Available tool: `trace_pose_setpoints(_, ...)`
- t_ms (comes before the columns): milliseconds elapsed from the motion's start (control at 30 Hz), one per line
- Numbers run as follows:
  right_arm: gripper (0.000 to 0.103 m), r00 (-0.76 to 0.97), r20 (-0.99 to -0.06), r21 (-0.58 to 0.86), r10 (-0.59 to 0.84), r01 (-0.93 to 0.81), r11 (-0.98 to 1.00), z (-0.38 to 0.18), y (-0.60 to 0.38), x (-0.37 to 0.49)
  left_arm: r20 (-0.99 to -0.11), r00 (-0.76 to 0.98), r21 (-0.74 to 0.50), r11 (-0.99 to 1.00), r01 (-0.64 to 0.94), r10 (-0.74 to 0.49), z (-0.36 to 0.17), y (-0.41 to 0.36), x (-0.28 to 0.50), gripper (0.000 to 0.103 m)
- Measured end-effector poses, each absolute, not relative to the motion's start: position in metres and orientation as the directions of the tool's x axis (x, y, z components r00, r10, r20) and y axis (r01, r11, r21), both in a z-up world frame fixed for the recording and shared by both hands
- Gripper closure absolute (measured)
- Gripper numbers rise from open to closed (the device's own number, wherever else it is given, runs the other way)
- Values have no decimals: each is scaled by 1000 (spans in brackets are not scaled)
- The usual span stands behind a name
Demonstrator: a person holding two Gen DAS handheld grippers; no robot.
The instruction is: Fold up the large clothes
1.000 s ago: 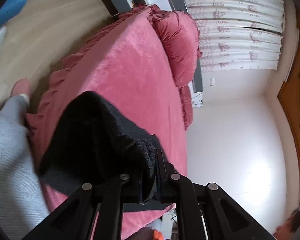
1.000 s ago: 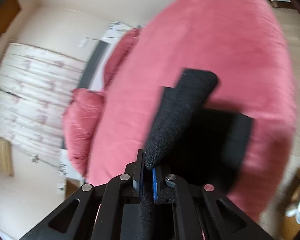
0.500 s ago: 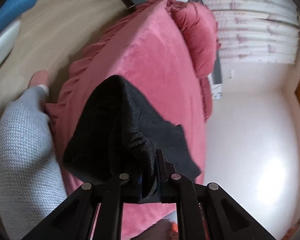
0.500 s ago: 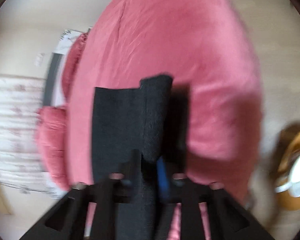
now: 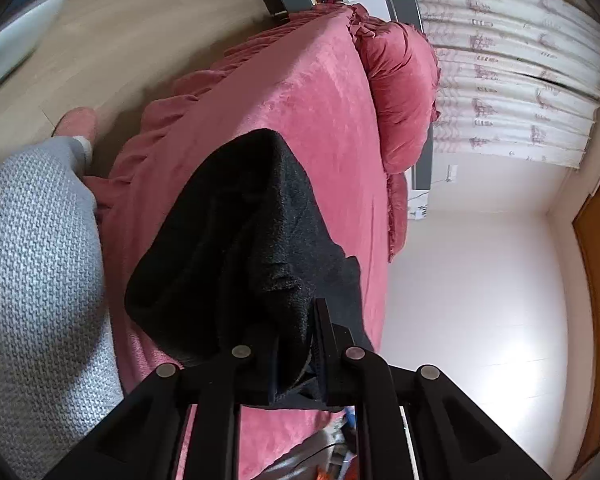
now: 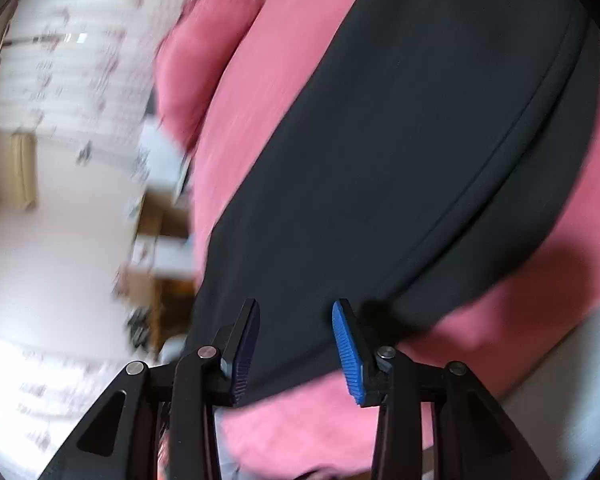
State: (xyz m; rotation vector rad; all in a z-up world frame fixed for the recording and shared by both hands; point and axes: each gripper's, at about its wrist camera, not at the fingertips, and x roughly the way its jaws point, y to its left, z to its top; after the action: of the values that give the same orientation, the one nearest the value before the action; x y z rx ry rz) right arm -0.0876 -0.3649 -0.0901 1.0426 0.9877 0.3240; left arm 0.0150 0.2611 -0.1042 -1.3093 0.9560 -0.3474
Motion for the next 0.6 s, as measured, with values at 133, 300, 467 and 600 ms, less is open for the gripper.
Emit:
trace_pose_setpoints(133,65,541,-534,843,650,280,460,-113,-339,-92,-367,591,-928,243,-281,-719,-109,263,16,91)
trace_pose_setpoints(300,78,633,-509,860,583,399,317,-141,-359,-96,-364,581,-930,254,-264,-728,-108,262,20,91)
trace_pose_setpoints(467,96,695,-419,907,585,355,228,-127,-367,-100,-353,588,-934,239,-266,-728,-83,262,24,94)
trace_pose_setpoints(600,97,759,-315,945,569,195,263,-59,-380,-128,-305,591,-950,280,-136,-747,-34,258,12,95)
